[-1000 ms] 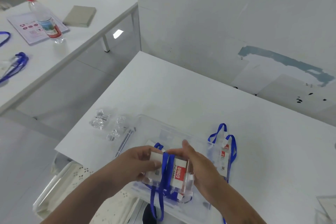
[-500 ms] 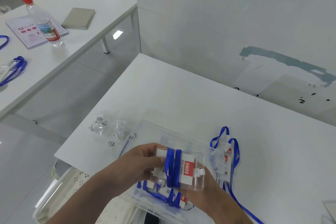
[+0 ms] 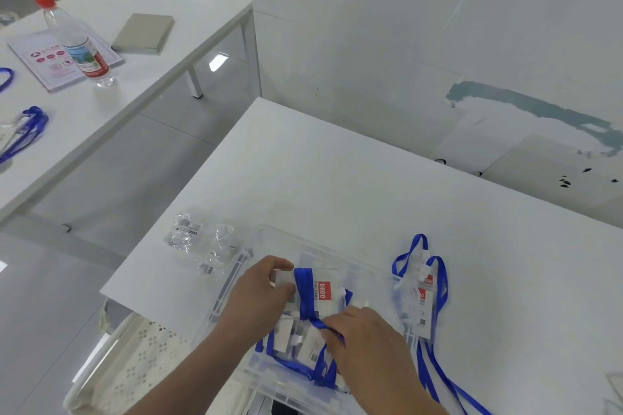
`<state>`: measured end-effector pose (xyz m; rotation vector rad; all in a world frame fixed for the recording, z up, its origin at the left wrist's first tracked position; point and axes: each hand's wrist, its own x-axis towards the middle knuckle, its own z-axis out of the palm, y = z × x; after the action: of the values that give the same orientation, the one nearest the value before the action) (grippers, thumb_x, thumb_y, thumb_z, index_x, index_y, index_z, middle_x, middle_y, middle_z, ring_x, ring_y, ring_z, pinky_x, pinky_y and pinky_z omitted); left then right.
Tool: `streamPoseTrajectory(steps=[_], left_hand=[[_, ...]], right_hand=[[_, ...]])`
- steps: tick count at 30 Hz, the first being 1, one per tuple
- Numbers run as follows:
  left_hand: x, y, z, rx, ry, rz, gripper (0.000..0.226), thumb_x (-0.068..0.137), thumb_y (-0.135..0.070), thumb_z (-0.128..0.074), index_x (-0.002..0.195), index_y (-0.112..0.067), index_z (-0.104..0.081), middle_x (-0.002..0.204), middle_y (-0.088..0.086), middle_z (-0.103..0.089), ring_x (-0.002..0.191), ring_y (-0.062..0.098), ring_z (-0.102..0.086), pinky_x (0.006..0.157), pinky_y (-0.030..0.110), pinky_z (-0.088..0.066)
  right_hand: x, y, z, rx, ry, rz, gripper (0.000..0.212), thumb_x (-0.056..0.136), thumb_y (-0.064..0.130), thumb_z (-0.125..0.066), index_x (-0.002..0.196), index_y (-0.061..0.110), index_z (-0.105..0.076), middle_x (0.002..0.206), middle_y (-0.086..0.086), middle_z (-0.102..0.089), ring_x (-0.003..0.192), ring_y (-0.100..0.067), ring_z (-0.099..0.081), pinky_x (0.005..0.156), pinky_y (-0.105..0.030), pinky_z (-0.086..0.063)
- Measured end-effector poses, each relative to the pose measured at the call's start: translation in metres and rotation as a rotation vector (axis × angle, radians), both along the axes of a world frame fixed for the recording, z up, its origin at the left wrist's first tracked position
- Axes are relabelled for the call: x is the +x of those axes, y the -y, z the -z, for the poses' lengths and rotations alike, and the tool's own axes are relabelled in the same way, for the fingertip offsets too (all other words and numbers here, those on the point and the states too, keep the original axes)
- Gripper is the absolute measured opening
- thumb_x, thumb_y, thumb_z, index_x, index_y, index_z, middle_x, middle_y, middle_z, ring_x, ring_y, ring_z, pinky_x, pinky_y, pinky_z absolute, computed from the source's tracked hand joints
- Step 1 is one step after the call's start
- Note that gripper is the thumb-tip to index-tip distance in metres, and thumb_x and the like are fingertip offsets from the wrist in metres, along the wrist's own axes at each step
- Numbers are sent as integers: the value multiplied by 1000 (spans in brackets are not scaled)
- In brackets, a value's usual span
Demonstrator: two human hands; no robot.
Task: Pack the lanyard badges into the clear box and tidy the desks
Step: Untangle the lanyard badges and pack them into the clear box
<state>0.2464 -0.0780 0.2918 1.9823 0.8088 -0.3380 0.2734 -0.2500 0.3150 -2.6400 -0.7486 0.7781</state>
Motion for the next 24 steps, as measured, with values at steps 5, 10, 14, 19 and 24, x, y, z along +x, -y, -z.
streamPoseTrajectory(steps=[5,10,14,19,24], left_hand=[[4,0,3,94,-12,44,16,98,-25,-54,106,-37,-46,109,-11,-61,85,5,-60,62,13,-46],[2,6,-7,214,-6,166,12,101,-25,-46,111,-33,-49,98,-13,-55,85,7,-58,71,13,-48],[3,11,-19,282,-3,295,16,101,-22,-46,113,-29,-54,103,-8,-62,86,8,-57,81,16,-45],[0,6,-24,88,-10,301,19,97,-24,-50,108,-34,-62,95,-16,-64,77,4,-61,67,9,-47],[2,-8,-23,-143,-67,272,26,91,-15,-61,90,-41,-59,90,-13,-66,81,7,-66,73,19,-56]], right_hand=[[-1,-4,7,31,38,-4,37,101,47,-40,133,35,-52,131,15,-50,114,-8,-55,96,-13,-41],[-2,-5,6,12,74,-21,35,100,46,-43,131,34,-54,129,16,-53,111,-8,-57,96,-17,-44],[3,-12,8,67,92,-19,27,100,38,-49,125,34,-57,122,15,-61,104,-9,-62,95,-15,-44],[7,-7,23,185,122,-60,22,81,21,-76,99,33,-71,97,16,-68,75,-6,-67,67,-10,-48],[11,0,23,234,271,-135,39,46,39,-96,73,36,-69,63,23,-66,52,-1,-63,50,-8,-49]])
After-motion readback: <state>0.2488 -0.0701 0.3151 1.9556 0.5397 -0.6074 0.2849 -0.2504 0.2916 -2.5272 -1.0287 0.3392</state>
